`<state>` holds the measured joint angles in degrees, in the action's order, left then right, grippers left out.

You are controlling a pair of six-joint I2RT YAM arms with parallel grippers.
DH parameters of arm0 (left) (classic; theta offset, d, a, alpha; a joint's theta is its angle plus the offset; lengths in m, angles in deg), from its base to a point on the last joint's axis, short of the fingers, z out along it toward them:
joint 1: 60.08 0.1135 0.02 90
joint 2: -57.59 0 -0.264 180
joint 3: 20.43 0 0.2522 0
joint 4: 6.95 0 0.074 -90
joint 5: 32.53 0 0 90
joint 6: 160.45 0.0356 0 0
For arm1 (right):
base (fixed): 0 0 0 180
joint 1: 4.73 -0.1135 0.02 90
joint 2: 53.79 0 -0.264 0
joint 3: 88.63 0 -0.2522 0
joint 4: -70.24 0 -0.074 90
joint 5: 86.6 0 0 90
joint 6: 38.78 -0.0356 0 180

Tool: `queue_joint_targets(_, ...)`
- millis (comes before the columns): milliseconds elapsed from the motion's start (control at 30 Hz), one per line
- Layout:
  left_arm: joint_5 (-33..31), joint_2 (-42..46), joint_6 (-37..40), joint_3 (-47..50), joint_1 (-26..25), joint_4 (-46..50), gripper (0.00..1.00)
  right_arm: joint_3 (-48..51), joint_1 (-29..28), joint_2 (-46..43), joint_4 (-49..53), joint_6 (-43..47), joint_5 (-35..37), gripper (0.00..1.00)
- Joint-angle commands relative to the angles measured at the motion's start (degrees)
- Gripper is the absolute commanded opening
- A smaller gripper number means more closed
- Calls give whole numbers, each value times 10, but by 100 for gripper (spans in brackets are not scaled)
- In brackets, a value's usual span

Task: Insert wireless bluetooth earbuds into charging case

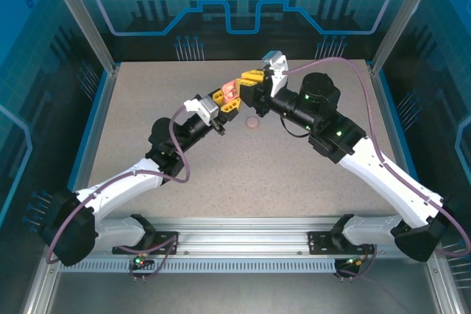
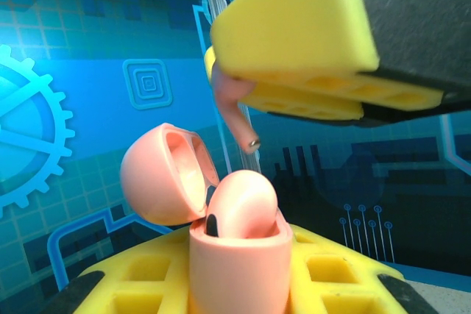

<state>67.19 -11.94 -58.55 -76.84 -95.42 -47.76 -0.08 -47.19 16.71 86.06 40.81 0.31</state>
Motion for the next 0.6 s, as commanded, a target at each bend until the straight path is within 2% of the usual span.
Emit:
queue_joint_targets(0, -9, 5, -11, -20, -4, -21, 0, 2, -6, 5, -17, 7, 3, 25)
queue_joint_targets(567, -9, 13, -7, -18, -4, -20, 0, 26, 28, 10, -20, -11, 5, 25)
